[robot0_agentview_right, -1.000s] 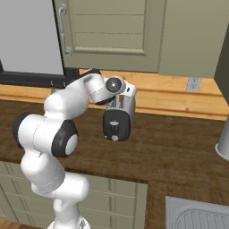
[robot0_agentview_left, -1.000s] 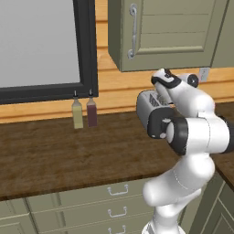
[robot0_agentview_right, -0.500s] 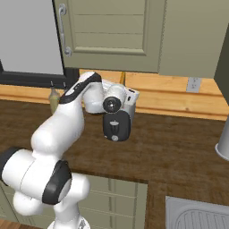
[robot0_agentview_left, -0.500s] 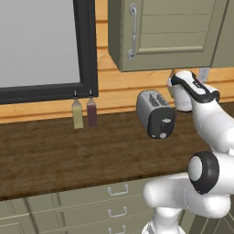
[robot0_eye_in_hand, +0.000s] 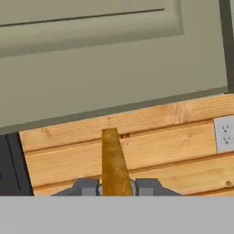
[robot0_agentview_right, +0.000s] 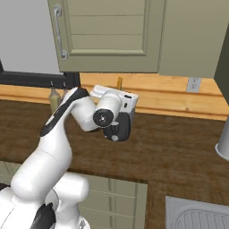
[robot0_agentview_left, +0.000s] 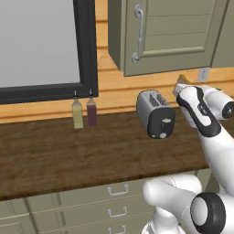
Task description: Start the toaster. Once the lever pops up, take the bread to the plate on the dining counter.
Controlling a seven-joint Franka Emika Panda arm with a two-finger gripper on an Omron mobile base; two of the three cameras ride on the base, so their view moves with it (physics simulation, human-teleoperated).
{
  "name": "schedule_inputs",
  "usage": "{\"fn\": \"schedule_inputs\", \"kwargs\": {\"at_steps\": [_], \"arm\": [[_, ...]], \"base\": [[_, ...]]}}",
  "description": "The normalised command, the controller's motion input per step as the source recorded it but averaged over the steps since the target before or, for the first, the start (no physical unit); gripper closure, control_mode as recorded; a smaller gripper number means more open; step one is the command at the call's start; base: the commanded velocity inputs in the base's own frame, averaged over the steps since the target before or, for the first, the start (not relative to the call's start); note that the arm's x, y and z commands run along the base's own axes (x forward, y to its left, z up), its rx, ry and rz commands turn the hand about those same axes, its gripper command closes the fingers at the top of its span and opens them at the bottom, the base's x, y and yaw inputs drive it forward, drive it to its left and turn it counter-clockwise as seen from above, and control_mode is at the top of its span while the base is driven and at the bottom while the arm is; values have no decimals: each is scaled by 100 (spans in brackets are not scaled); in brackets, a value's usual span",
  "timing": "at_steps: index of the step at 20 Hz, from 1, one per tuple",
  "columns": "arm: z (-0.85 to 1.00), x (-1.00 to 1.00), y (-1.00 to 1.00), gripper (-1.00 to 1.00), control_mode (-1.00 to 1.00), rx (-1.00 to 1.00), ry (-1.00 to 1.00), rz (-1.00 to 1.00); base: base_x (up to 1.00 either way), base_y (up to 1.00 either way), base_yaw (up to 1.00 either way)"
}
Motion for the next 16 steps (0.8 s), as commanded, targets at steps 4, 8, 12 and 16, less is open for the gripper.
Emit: {"fn": "schedule_inputs", "kwargs": {"at_steps": [4,8,12,16], "arm": [[100,-77,0,100,-100,-22,30,-2],[40,-63,0,100,-100,-5,21,-4],[-21,-49,-1,100,-100,-12,6,0],[0,-44,0,100,-100,0,-9,0]], "base": [[0,0,0],[0,0,0],[0,0,0],[0,0,0]]}}
